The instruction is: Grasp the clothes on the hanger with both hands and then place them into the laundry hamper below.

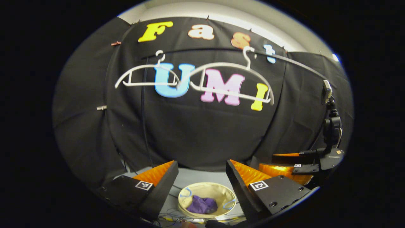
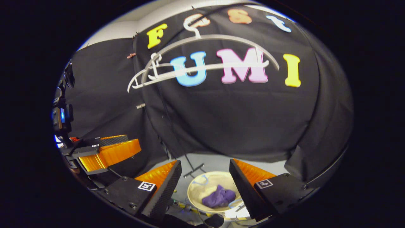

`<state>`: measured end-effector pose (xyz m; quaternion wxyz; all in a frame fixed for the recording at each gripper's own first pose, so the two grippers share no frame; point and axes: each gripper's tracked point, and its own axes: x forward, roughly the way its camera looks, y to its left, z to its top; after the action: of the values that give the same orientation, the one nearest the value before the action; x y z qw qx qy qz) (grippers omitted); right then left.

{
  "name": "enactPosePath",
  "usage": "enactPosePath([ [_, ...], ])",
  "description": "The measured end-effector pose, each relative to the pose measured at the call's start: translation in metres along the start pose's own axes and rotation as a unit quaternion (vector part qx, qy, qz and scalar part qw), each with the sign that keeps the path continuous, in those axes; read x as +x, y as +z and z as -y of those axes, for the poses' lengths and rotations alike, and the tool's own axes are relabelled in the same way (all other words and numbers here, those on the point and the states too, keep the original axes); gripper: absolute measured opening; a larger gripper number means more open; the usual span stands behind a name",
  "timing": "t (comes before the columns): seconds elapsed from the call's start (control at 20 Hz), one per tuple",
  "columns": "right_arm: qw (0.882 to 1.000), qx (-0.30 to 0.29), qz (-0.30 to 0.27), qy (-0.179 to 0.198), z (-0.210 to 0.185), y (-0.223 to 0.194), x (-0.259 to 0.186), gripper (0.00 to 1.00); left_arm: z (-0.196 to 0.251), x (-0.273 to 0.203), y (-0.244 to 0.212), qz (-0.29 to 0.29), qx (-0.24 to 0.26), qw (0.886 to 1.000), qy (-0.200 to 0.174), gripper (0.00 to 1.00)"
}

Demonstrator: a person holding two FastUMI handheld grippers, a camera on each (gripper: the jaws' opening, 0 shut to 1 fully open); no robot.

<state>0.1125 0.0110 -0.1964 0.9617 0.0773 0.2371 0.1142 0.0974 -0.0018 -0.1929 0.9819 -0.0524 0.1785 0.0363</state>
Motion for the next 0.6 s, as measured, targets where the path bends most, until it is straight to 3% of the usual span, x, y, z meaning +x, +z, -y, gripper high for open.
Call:
enactPosePath([
  [0.2, 0.992, -0.008, 0.127, -0.004, -0.04, 0.048, -0.069, 0.98, -0.009, -0.062, 0.066, 0.11, 0.02, 0.994, -0.003, 0.95],
  [0.35, 0.975, -0.025, 0.218, -0.028, -0.051, 0.087, -0.114, 0.97, -0.014, -0.093, 0.112, 0.157, 0.039, 0.987, -0.005, 0.95],
  [0.4, 0.971, -0.028, 0.234, -0.034, -0.056, 0.094, -0.123, 0.94, -0.015, -0.102, 0.118, 0.166, 0.045, 0.985, -0.008, 0.92],
  [0.6, 0.963, -0.04, 0.262, -0.043, -0.078, 0.1, -0.147, 1.0, -0.022, -0.134, 0.125, 0.188, 0.058, 0.98, -0.012, 0.92],
])
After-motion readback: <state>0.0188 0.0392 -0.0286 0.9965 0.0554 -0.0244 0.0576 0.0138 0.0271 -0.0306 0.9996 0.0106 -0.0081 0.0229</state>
